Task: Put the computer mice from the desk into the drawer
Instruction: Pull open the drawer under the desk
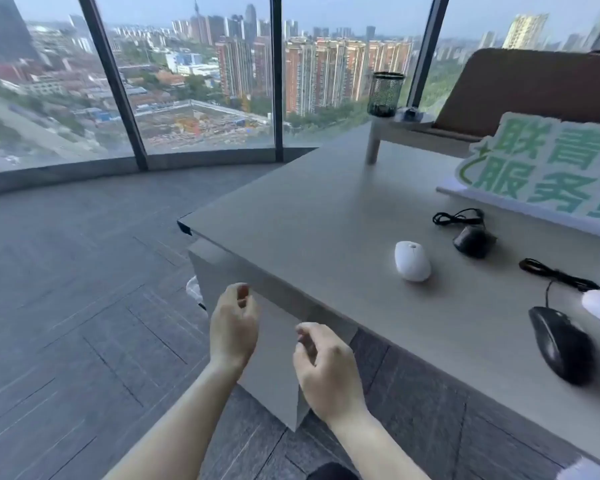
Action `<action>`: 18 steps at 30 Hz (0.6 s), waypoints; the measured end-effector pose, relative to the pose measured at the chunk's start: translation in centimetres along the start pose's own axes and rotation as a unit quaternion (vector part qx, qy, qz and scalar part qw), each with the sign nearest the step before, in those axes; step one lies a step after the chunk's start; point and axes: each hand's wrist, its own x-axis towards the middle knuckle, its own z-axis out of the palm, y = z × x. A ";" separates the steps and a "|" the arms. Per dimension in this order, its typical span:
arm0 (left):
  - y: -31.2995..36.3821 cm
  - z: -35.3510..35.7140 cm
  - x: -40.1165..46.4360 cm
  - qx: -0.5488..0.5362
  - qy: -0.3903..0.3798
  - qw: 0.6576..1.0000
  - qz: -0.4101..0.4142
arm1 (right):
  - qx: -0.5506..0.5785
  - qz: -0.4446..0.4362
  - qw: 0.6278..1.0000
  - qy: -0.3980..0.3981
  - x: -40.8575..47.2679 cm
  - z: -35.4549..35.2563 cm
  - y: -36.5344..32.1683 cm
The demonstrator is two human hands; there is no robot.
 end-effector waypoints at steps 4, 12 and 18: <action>-4.6 -0.1 3.3 -0.101 -0.024 0.972 -0.209 | 0.085 0.222 0.970 -0.044 1.8 3.0 1.6; -7.7 3.3 9.2 -0.263 -0.004 0.897 -0.355 | 0.123 0.298 0.946 0.036 4.5 7.1 3.8; -10.0 4.6 11.2 -0.293 0.007 0.871 -0.394 | 0.106 0.295 0.946 0.082 4.4 7.7 3.9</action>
